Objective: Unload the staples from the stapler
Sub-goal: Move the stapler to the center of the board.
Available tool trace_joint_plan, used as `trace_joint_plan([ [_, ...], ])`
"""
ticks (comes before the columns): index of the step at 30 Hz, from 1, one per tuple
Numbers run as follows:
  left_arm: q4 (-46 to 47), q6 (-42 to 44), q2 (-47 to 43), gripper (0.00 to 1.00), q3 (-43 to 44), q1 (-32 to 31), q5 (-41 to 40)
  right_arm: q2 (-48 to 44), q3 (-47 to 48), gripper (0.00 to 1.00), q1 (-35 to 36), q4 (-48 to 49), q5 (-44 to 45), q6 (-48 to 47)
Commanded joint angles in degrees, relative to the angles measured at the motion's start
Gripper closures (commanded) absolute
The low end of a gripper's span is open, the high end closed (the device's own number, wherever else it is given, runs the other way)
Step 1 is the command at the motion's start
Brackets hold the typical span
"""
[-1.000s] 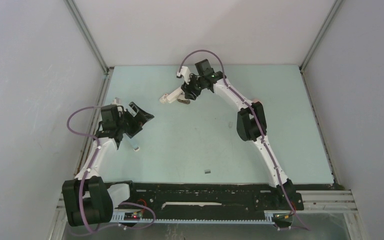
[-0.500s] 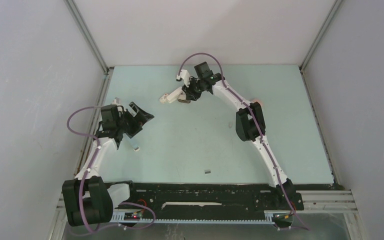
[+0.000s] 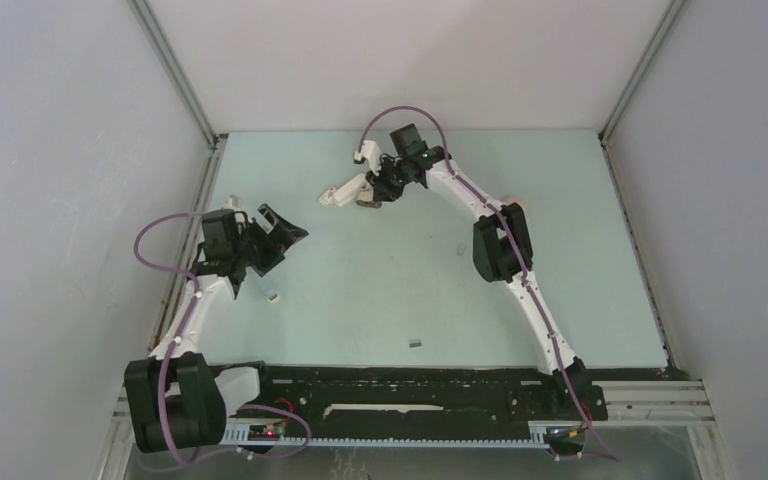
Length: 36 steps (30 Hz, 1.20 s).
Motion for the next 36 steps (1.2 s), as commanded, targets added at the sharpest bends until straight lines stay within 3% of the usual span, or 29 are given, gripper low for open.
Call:
trace_joint_plan([
  [1,1.78,-0.1,-1.27,0.01,3.4,-0.4,0.76,-7.06,-2.6,0.87,-0.83,-0.62,-2.59,-0.38],
  [10,3.61,-0.35,-1.19,0.01,2.96,-1.65,1.97,-15.54,-13.59,0.88,-1.37,-0.88,-4.42,0.91],
  [21,8.36,1.39,-0.55,0.01,1.63,-6.46,3.98,-29.23,-37.41,0.89,0.67,1.23,-5.47,-1.27],
  [26,10.91,5.06,-0.1,0.02,0.68,-11.75,3.65,-35.04,-46.04,0.89,2.13,1.34,-5.82,-2.0],
  [36,16.48,5.65,-4.37,0.02,-4.78,-14.05,-0.84,-41.65,-58.16,0.86,5.77,1.94,-0.21,-2.09],
])
